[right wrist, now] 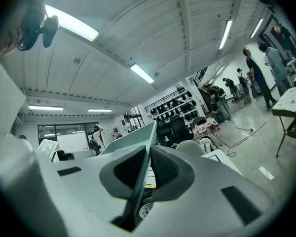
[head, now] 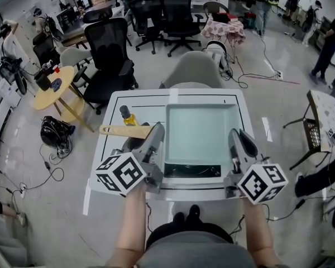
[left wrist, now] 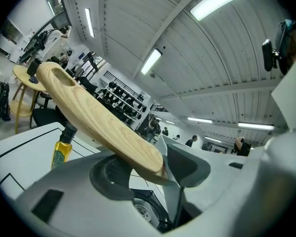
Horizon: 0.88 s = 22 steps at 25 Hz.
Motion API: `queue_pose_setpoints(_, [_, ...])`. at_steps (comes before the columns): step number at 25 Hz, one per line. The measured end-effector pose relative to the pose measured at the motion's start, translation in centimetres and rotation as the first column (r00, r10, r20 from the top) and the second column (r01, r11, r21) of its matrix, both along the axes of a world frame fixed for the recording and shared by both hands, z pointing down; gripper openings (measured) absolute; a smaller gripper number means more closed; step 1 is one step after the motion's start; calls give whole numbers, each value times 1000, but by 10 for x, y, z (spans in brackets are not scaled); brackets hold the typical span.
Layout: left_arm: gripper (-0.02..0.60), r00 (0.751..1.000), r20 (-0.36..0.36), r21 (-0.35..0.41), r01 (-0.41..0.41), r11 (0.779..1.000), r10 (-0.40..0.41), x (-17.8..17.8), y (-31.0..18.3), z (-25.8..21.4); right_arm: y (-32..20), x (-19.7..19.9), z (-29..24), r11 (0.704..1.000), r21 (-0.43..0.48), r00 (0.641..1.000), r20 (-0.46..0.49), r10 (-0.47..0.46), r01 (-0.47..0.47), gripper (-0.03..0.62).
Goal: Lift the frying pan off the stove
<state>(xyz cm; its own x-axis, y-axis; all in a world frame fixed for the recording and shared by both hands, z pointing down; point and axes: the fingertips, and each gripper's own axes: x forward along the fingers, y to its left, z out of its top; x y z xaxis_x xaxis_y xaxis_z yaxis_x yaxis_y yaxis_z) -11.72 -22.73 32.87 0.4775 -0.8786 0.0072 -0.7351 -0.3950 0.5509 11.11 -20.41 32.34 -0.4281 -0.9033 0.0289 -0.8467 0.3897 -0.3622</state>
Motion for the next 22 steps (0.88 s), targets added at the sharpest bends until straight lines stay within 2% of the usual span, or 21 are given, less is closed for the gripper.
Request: queue_pose_setpoints(22, [216,1000,1,19,-9,1000,9,0,0,-7,-1,-1,-7,1000,26,1000,7,3,-3,26])
